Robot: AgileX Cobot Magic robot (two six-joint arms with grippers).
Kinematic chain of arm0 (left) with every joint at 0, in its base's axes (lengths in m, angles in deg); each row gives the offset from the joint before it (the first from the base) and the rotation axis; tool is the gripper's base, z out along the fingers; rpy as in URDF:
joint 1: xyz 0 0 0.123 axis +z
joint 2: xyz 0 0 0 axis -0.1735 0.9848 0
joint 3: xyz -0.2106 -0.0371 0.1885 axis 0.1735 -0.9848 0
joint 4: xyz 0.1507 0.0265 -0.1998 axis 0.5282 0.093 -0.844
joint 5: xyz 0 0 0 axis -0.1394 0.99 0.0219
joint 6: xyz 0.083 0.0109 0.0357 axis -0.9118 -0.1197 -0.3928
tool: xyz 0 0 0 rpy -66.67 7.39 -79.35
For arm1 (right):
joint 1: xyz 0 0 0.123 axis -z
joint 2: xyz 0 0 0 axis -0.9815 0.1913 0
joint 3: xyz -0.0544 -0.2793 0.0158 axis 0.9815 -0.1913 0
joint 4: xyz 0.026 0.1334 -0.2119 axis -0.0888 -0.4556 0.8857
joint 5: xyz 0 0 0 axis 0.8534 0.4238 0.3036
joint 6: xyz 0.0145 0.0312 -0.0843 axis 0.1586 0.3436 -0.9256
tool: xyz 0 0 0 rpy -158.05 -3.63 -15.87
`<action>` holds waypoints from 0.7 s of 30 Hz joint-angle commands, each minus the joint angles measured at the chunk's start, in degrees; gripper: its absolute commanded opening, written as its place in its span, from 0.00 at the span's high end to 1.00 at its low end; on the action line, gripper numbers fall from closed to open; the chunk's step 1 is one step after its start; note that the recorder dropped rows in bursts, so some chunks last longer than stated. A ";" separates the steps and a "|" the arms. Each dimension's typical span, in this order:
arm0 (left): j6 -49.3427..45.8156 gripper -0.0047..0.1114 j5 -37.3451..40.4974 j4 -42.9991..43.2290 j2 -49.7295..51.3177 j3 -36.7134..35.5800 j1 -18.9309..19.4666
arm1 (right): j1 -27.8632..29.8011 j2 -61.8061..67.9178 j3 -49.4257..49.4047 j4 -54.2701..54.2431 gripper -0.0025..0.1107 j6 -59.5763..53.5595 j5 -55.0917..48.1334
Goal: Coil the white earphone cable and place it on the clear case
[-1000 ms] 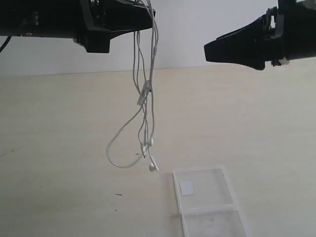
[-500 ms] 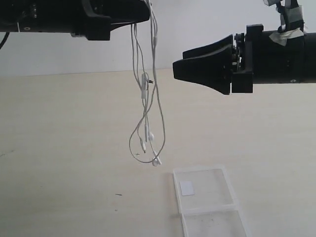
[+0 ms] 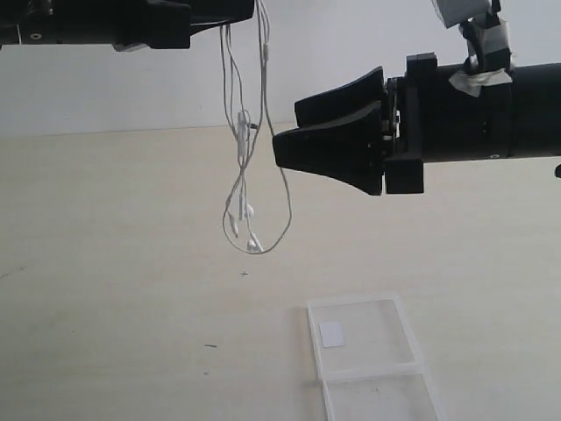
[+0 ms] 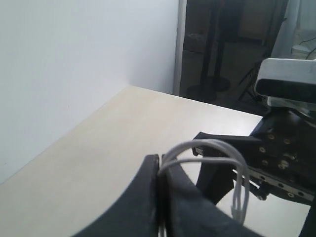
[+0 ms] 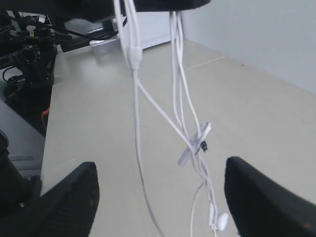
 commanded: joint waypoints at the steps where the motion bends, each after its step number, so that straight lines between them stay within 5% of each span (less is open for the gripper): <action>1: 0.95 0.96 -0.48 -0.98 -0.52 0.31 0.22 | -0.15 0.12 -0.20 -0.86 0.36 -0.73 1.98; 21: 1.83 0.96 0.34 -1.12 -0.52 0.31 0.22 | -0.15 6.42 -0.20 -4.88 0.37 -3.17 -2.16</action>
